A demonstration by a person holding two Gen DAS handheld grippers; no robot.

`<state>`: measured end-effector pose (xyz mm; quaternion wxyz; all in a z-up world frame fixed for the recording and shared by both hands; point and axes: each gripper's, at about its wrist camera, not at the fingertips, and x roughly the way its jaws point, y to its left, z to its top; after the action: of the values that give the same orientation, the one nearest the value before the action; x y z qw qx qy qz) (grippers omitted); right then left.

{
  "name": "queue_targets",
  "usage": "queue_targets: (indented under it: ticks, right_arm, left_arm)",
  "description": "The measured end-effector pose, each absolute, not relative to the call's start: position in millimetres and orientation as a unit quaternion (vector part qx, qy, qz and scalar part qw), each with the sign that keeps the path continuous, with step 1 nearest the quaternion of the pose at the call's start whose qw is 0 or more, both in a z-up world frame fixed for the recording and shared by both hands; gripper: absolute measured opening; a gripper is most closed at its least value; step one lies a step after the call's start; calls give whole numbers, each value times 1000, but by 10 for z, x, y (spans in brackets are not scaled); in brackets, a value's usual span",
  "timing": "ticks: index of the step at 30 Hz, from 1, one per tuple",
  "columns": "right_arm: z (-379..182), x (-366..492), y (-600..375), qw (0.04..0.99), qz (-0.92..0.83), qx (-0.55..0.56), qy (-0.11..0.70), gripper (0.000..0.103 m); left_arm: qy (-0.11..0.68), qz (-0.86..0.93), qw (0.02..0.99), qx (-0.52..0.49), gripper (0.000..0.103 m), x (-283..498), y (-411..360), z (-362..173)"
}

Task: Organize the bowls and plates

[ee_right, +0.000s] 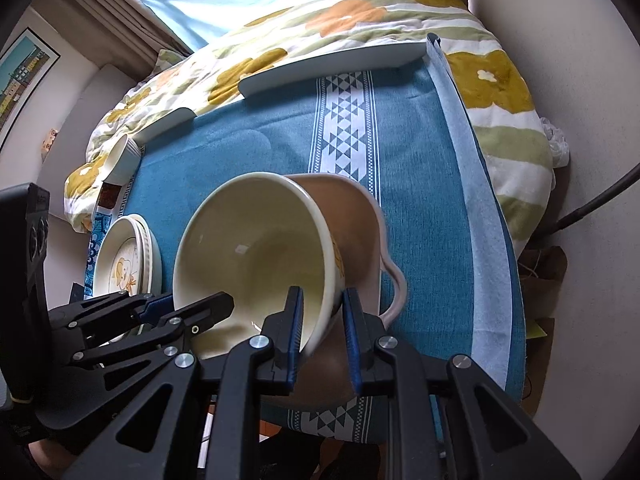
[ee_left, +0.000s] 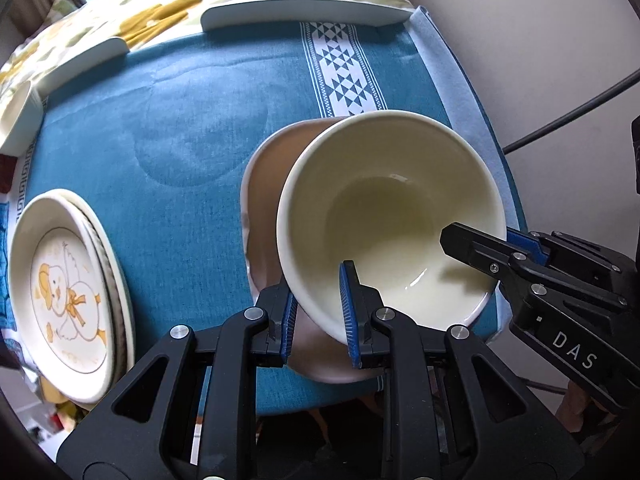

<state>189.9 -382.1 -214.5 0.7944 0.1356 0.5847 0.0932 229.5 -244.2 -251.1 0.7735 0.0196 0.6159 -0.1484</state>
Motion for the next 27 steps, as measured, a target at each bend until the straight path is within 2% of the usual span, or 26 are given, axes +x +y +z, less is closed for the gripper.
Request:
queue_targets:
  ticks: [7,27]
  right_arm:
    - [-2261,1890,-3850,784,87,147,597,18]
    - [-2229,1876,-3865,784,100,147,595,18]
  left_arm:
    - [614,-142,773,69,18,2340,-2569,-2603]
    - [617,-124,770,102,18,2401,-2615,-2659]
